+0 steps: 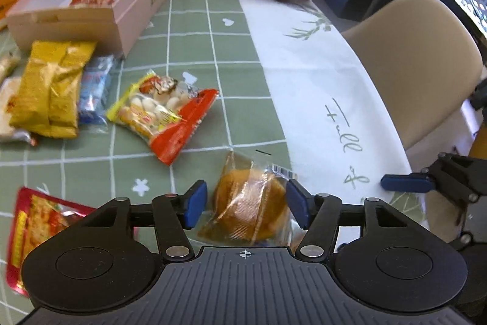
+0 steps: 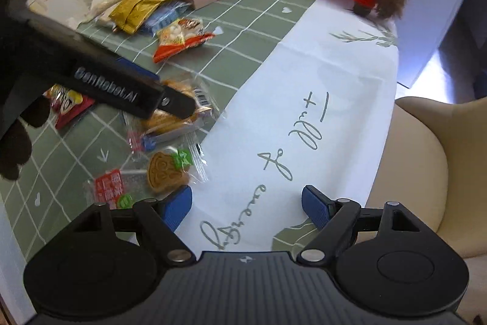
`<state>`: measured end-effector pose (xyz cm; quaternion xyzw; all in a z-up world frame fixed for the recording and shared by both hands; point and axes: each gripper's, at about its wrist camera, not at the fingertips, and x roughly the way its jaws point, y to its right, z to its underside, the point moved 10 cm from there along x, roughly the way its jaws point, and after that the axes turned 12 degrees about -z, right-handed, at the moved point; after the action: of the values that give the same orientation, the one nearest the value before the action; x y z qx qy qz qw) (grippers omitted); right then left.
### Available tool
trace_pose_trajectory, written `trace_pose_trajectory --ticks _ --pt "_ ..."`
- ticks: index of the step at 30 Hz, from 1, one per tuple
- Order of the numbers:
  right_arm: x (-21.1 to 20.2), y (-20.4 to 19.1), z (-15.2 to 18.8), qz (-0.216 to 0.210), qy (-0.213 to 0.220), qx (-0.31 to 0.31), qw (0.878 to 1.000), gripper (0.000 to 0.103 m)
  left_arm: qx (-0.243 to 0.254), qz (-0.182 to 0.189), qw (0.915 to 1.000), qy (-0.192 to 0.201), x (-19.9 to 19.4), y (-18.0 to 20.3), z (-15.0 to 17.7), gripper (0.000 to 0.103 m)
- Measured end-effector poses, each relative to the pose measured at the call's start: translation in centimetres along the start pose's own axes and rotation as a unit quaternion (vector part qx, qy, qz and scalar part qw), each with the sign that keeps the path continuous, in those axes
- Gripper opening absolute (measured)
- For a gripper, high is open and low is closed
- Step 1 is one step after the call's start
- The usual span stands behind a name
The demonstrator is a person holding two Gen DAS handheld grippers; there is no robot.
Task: Organize snacks
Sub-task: 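Grasp the round bread packet with the left gripper while the right grasps the hawthorn stick packet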
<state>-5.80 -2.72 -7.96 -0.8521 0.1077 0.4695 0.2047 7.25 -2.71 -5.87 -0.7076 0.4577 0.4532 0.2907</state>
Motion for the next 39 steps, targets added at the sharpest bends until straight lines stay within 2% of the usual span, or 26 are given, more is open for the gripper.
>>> trace_pose_trajectory --ticks 3,5,8,10,11,13,15,16,18,20,23,25,27,30,32,35,37,39 --pt "0.4 0.1 -0.5 -0.002 -0.009 -0.024 1.0 0.081 0.006 -0.005 1.0 0.0 -0.2 0.5 0.7 0.062" --pt "0.4 -0.1 -0.7 -0.017 -0.012 -0.021 1.0 0.081 -0.008 -0.016 0.9998 0.0 -0.7 -0.2 1.1 0.061" --pt "0.5 -0.6 -0.8 -0.047 -0.007 -0.018 0.999 0.084 -0.069 -0.039 0.9968 0.009 -1.7 -2.5 1.9 0.056" --pt "0.4 -0.5 -0.8 -0.031 -0.003 -0.002 1.0 0.084 -0.116 -0.051 0.9917 0.019 -3.0 -4.4 3.1 0.051" --pt "0.2 -0.4 -0.8 -0.027 0.002 0.026 0.999 0.083 -0.14 -0.05 0.9887 0.023 -3.7 -5.3 3.9 0.045" --pt "-0.3 -0.9 -0.7 -0.045 0.013 0.08 0.996 0.083 -0.186 -0.031 0.9815 0.037 -5.0 -6.9 5.4 0.034" --pt "-0.6 -1.9 -0.6 -0.046 0.012 0.114 0.992 0.083 -0.217 -0.017 0.9749 0.045 -5.9 -8.0 6.7 0.019" --pt "-0.6 -2.6 -0.6 -0.049 0.008 0.121 0.991 0.083 -0.224 -0.016 0.9731 0.05 -6.2 -8.4 7.2 0.018" --pt "0.2 -4.5 -0.6 -0.06 -0.007 0.123 0.991 0.083 -0.22 -0.017 0.9737 0.057 -6.6 -8.9 7.9 0.018" --pt "1.6 -5.8 -0.5 -0.037 -0.034 0.121 0.991 0.08 -0.216 0.001 0.9751 0.05 -6.6 -8.6 8.3 0.018" --pt "2.6 -6.7 -1.4 0.0 -0.025 0.095 0.995 0.077 -0.208 0.02 0.9766 0.05 -7.1 -8.2 8.8 0.02" --pt "3.0 -6.9 -2.0 0.014 -0.012 0.073 0.997 0.07 -0.206 0.02 0.9767 0.058 -7.6 -8.4 8.8 0.022" --pt "3.0 -6.6 -2.2 0.044 -0.01 0.036 0.998 0.058 -0.209 0.017 0.9757 0.061 -7.7 -8.5 8.3 0.022" --pt "2.1 -5.6 -1.7 0.079 0.0 -0.003 0.997 0.058 -0.2 0.006 0.9774 0.069 -7.5 -7.7 7.1 0.024" --pt "1.5 -4.9 -1.2 0.078 -0.001 0.0 0.997 0.058 -0.175 0.0 0.9821 0.07 -7.1 -6.4 6.4 0.025" --pt "0.9 -4.0 -0.6 0.054 -0.002 0.025 0.998 0.058 -0.12 -0.028 0.9913 0.047 -5.7 -4.1 6.3 0.026" --pt "0.8 -3.6 -0.3 0.043 0.004 0.037 0.998 0.058 -0.083 -0.055 0.9933 0.058 -5.4 -2.9 6.2 0.032" --pt "0.8 -3.7 -0.3 0.041 0.013 0.027 0.999 0.062 -0.062 -0.061 0.9943 0.061 -5.2 -2.0 6.0 0.044"
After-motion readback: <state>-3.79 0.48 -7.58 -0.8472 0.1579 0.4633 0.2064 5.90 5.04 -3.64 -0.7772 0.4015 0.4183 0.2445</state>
